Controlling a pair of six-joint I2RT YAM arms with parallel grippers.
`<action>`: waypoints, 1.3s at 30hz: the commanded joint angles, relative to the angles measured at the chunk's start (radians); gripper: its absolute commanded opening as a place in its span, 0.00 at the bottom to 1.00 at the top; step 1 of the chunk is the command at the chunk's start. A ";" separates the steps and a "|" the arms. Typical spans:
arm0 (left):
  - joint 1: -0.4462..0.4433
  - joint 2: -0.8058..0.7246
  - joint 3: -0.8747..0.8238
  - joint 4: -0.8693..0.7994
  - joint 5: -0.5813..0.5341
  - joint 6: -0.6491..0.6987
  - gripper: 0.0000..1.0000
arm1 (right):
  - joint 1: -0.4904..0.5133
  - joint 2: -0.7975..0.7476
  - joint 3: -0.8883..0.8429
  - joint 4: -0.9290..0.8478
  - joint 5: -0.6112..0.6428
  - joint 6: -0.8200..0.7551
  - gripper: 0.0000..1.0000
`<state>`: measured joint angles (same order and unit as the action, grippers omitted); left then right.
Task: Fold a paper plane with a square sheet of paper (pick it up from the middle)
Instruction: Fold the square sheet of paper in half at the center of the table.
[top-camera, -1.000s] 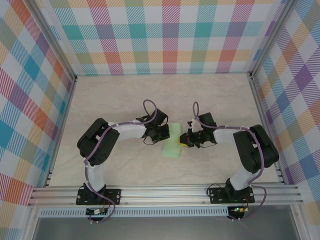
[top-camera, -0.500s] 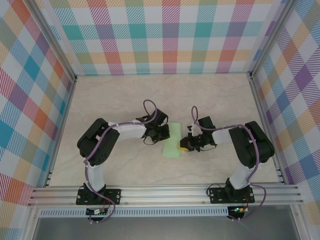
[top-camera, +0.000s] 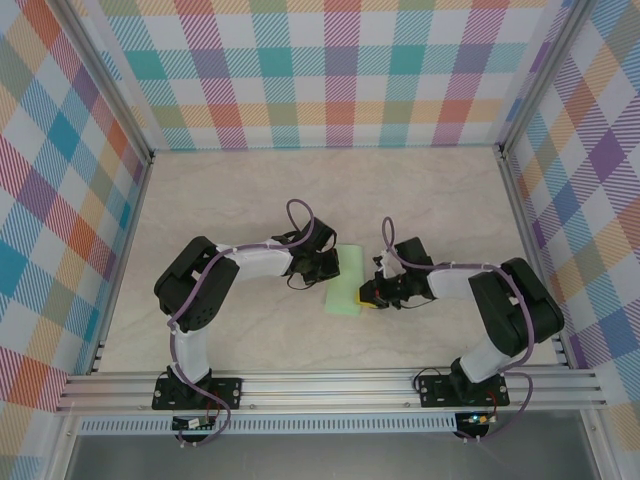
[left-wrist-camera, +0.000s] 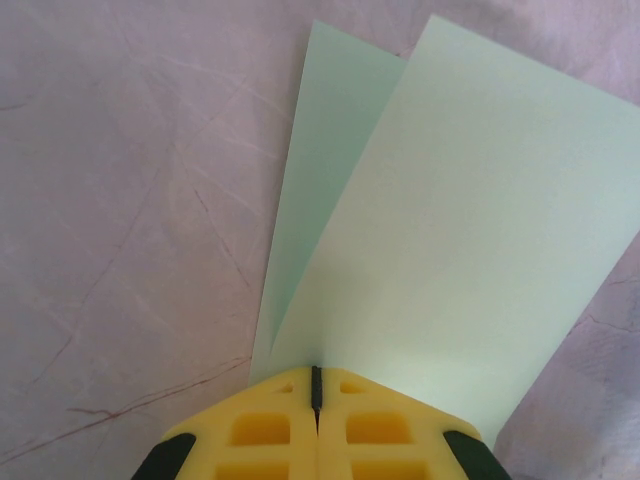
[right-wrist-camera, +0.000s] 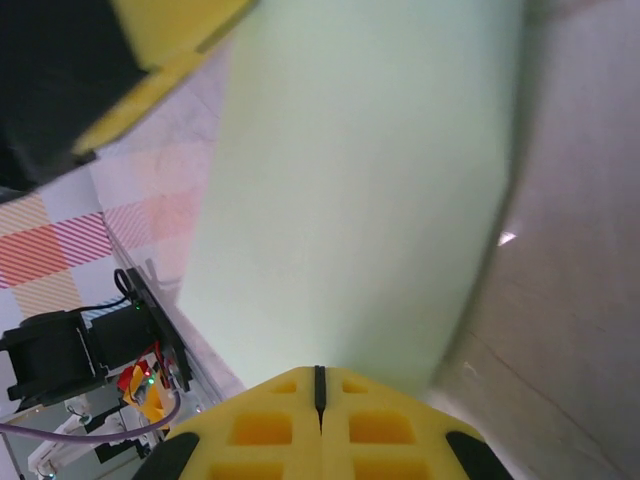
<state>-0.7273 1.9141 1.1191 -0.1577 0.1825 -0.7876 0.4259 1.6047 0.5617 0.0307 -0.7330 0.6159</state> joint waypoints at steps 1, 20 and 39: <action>-0.022 0.052 -0.023 -0.109 -0.039 0.024 0.00 | 0.012 0.034 -0.015 0.009 0.008 -0.011 0.00; -0.023 0.051 -0.020 -0.112 -0.035 0.029 0.00 | 0.068 -0.032 0.030 -0.109 0.070 -0.004 0.00; -0.023 0.049 -0.014 -0.112 -0.037 0.034 0.00 | 0.103 -0.081 0.002 -0.130 0.142 -0.009 0.00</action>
<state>-0.7311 1.9137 1.1233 -0.1650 0.1741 -0.7685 0.5240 1.5452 0.5762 -0.0872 -0.6056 0.6147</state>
